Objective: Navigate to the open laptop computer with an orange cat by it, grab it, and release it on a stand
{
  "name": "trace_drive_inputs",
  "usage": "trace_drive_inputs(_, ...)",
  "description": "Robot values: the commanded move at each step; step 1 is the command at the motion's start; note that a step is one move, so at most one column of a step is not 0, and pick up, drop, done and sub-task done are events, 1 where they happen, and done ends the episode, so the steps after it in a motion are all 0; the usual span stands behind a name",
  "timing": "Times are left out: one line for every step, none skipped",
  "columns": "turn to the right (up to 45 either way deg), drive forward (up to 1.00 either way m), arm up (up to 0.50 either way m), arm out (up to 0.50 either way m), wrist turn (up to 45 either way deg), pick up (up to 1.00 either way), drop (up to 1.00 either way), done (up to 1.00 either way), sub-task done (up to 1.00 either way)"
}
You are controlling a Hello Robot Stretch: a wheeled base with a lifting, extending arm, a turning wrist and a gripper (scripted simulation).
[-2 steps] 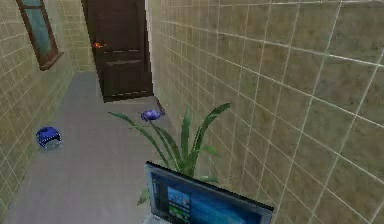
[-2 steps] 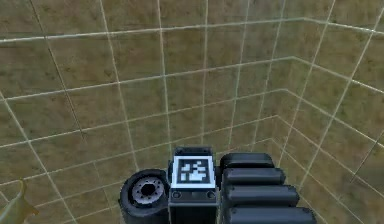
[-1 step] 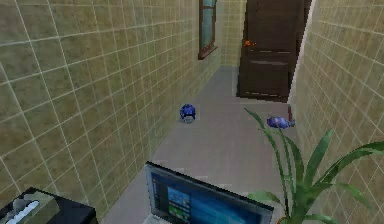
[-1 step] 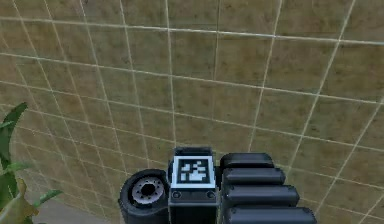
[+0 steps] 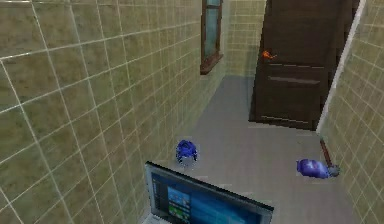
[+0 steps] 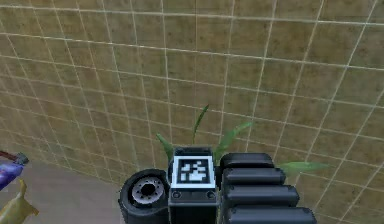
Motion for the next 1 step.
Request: trace_drive_inputs(9.0,0.00,0.00,0.00,0.0,0.00,0.00,0.00,0.00)
